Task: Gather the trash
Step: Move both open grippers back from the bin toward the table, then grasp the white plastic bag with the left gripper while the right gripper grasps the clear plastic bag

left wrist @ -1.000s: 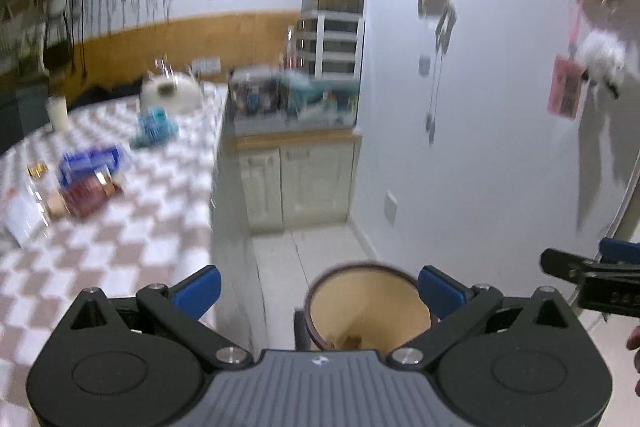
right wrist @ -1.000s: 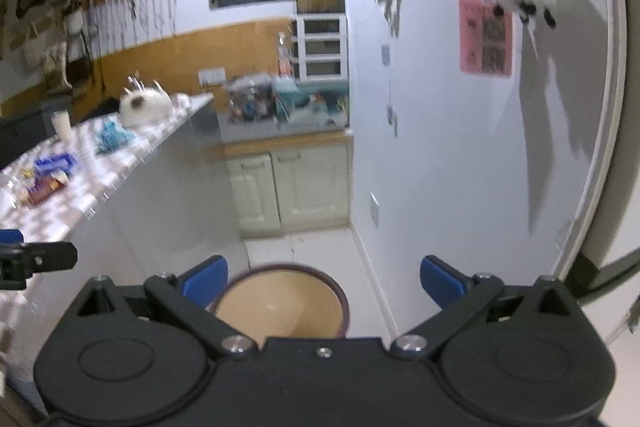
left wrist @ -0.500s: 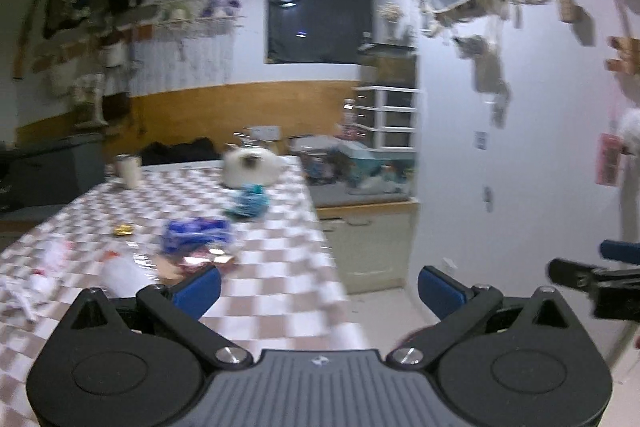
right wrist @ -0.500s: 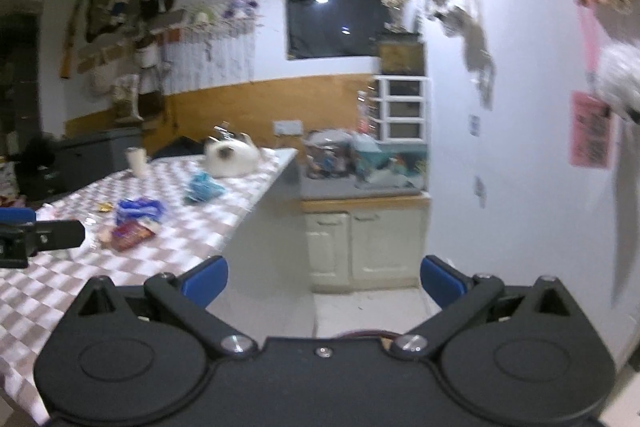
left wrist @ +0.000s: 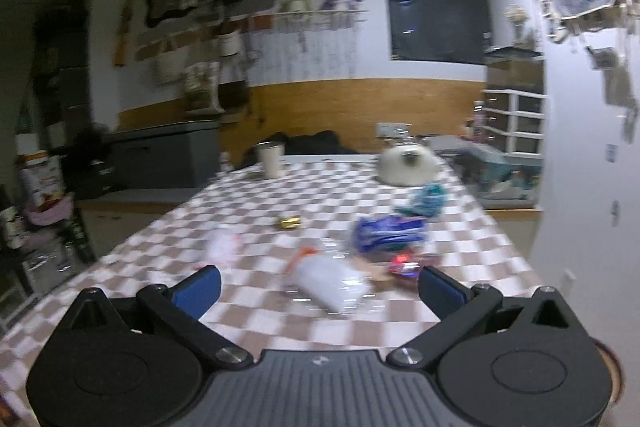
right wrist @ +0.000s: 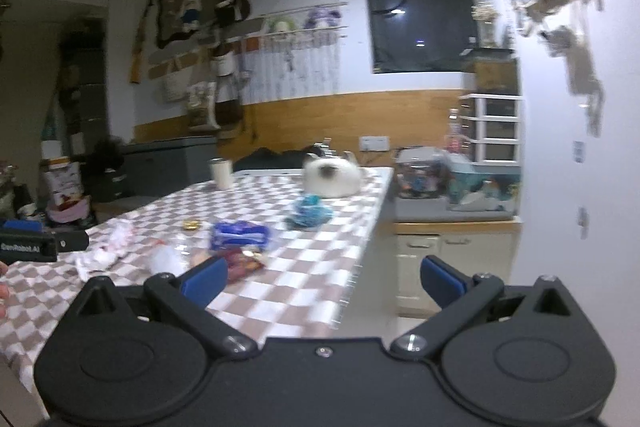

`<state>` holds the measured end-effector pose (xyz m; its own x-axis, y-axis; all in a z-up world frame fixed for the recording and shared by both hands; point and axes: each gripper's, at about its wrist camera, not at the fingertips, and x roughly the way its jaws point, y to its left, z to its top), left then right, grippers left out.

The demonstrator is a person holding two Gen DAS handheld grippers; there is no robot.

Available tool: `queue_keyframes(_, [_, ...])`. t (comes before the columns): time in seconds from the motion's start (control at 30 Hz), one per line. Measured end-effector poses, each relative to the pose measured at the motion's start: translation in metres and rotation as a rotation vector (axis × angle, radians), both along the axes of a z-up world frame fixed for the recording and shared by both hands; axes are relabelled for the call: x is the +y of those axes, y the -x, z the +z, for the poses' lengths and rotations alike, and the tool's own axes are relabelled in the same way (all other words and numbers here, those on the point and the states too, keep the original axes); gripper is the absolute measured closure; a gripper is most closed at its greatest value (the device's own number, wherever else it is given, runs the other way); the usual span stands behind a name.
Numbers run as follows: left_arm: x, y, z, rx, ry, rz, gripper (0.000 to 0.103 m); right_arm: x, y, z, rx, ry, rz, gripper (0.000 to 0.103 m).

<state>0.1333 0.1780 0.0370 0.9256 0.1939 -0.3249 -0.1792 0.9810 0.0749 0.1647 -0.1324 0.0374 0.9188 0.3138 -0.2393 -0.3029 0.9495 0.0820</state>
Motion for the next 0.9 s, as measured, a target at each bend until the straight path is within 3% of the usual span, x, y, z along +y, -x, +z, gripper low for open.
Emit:
queue_keyframes(0.27, [0.064,-0.009,-0.010,0.046,-0.003,0.086,0.000,0.059,-0.026,0.011,-0.016,0.026,0.110,0.000])
queue_keyframes(0.43, [0.094,-0.019,-0.022,0.093,0.015,0.084,0.000,0.099,-0.049,0.012,-0.001,0.064,0.197,0.000])
queue_keyframes(0.63, [0.125,-0.047,-0.018,0.079,0.011,0.043,0.000,0.141,-0.076,0.006,0.068,0.059,0.319,0.000])
queue_keyframes(0.9, [0.142,-0.120,-0.033,0.211,-0.062,0.003,0.018,0.176,-0.092,-0.016,0.223,0.011,0.380,0.000])
